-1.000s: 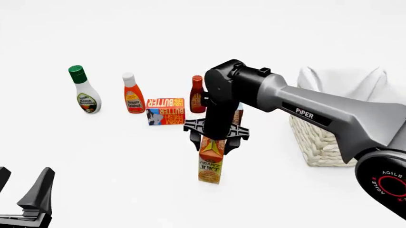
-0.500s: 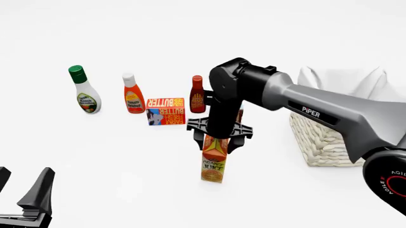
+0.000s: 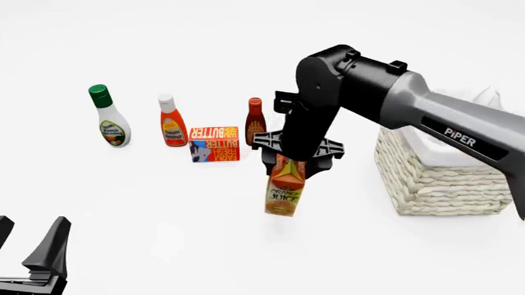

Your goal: Pick the orange juice and place it in the basket.

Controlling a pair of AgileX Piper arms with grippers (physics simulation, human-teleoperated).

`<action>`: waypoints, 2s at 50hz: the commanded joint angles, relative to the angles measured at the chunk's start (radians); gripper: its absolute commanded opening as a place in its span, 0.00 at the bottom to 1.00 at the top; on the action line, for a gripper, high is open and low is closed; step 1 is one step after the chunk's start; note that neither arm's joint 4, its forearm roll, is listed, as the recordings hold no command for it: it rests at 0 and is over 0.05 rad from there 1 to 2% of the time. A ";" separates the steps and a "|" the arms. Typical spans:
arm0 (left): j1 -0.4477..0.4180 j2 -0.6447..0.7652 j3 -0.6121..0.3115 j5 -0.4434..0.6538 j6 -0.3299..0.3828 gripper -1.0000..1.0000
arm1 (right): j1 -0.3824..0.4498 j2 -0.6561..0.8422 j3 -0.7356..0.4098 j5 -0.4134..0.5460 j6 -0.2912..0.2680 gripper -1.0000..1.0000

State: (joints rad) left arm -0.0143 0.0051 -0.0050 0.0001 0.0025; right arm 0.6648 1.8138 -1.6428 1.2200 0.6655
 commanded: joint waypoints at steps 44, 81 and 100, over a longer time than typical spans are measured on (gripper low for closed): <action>0.000 0.000 0.000 0.000 0.000 1.00 | -0.116 -0.197 -0.109 0.000 -0.443 0.00; 0.000 0.000 0.000 0.000 0.000 1.00 | -0.260 -0.308 -0.261 0.000 -0.639 0.00; 0.000 0.000 0.000 0.000 0.000 1.00 | -0.311 -0.339 -0.327 0.000 -0.697 0.00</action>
State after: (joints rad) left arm -0.0143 0.0051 -0.0050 0.0002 0.0025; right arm 0.3740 1.4946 -1.9285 1.2200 -0.0295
